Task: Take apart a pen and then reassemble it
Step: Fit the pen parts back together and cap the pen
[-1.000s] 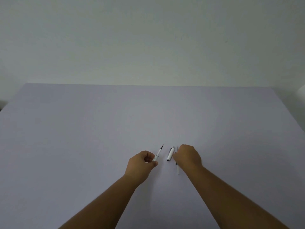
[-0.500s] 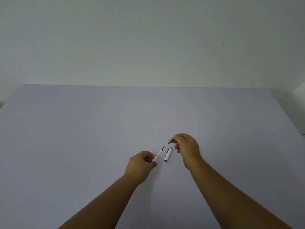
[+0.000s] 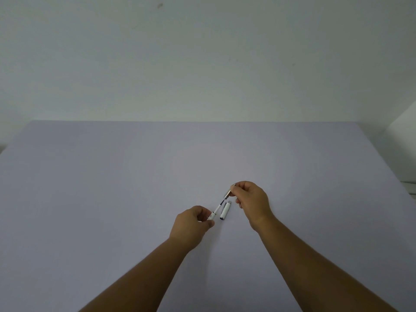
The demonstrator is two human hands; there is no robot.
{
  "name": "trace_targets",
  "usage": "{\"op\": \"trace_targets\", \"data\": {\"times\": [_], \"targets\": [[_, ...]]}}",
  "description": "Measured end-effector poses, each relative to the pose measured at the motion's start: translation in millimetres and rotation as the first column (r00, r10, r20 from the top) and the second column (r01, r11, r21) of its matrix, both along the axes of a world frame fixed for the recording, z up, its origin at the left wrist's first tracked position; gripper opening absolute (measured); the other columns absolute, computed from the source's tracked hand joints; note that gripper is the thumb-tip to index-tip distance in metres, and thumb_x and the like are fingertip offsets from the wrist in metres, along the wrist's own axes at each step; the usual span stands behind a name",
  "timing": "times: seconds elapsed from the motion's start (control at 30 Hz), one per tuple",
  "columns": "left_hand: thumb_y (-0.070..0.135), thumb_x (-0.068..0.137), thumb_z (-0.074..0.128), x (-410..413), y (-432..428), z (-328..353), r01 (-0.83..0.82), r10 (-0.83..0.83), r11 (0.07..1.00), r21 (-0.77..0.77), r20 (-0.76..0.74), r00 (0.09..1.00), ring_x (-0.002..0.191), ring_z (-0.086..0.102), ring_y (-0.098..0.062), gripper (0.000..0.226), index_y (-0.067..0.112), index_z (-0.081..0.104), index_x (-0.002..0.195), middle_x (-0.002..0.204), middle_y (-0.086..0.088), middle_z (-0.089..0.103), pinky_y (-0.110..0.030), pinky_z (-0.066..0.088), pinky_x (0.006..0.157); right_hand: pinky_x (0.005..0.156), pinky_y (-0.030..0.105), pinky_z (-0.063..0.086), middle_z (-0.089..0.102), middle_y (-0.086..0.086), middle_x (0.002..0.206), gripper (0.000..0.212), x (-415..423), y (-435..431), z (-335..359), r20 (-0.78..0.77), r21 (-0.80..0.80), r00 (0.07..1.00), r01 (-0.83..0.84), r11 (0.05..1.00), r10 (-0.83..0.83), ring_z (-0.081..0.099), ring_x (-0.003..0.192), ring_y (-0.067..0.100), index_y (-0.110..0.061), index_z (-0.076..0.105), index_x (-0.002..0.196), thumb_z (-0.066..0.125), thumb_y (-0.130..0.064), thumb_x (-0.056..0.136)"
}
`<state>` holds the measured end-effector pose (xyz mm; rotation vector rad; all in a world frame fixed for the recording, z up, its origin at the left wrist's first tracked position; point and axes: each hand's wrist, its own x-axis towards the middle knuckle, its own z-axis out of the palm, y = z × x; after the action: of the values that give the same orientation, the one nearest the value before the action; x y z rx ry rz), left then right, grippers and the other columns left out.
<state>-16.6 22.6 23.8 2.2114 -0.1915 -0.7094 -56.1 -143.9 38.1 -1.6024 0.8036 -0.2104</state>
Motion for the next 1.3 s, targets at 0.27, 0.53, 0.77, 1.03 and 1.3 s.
{"op": "trace_targets", "data": {"times": [0.27, 0.53, 0.77, 1.03, 1.3], "targets": [[0.026, 0.079, 0.072, -5.2, -3.3, 5.4, 0.002, -0.002, 1.000, -0.009, 0.009, 1.000, 0.065, 0.054, -0.005, 0.009, 0.029, 0.063, 0.080, 0.081, 0.010, 0.063, -0.018, 0.045, 0.057, 0.066, 0.028, 0.045, 0.066, -0.008, 0.069, 0.012, -10.6, 6.2, -0.4, -0.015, 0.016, 0.980, -0.198, 0.980, 0.198, 0.053, 0.059, 0.004, -0.022, 0.072, 0.084, 0.063, -0.016, 0.081], [0.023, 0.081, 0.071, -8.5, -4.0, 11.8, -0.025, 0.023, 0.996, -0.089, -0.021, 0.999, 0.065, 0.055, -0.004, 0.010, 0.030, 0.063, 0.080, 0.075, 0.013, 0.061, -0.016, 0.044, 0.055, 0.064, 0.025, 0.048, 0.067, -0.011, 0.069, 0.008, -12.9, 8.3, 0.5, -0.055, -0.019, 0.951, -0.307, 0.952, 0.305, 0.055, 0.060, 0.003, -0.027, 0.069, 0.076, 0.065, -0.021, 0.080], [0.023, 0.081, 0.071, -7.8, -1.4, 12.5, -0.042, 0.040, 0.995, -0.091, -0.027, 0.999, 0.061, 0.056, -0.008, 0.016, 0.033, 0.061, 0.073, 0.073, 0.011, 0.062, -0.028, 0.052, 0.060, 0.062, 0.024, 0.046, 0.065, -0.011, 0.076, 0.006, -13.6, 8.5, -1.2, -0.069, 0.097, 0.931, -0.351, 0.931, 0.358, 0.054, 0.065, 0.008, -0.027, 0.070, 0.086, 0.066, -0.030, 0.082], [0.025, 0.080, 0.071, -6.1, -4.9, 14.3, -0.046, 0.045, 0.995, -0.089, -0.006, 0.999, 0.063, 0.057, -0.009, 0.015, 0.033, 0.060, 0.074, 0.074, 0.011, 0.062, -0.032, 0.055, 0.065, 0.062, 0.025, 0.044, 0.064, -0.010, 0.081, 0.004, -9.5, 11.1, -0.3, -0.065, 0.181, 0.927, -0.352, 0.918, 0.369, 0.052, 0.070, 0.011, -0.030, 0.069, 0.084, 0.066, -0.032, 0.083], [0.025, 0.080, 0.071, -4.7, -6.4, 15.2, -0.050, 0.049, 0.995, -0.090, -0.011, 0.999, 0.064, 0.058, -0.007, 0.009, 0.028, 0.064, 0.084, 0.076, 0.013, 0.063, -0.028, 0.053, 0.062, 0.062, 0.025, 0.043, 0.065, -0.009, 0.081, 0.008, -5.8, 11.5, 1.0, -0.077, 0.204, 0.922, -0.359, 0.911, 0.380, 0.052, 0.071, 0.011, -0.028, 0.070, 0.083, 0.066, -0.035, 0.083]]}}
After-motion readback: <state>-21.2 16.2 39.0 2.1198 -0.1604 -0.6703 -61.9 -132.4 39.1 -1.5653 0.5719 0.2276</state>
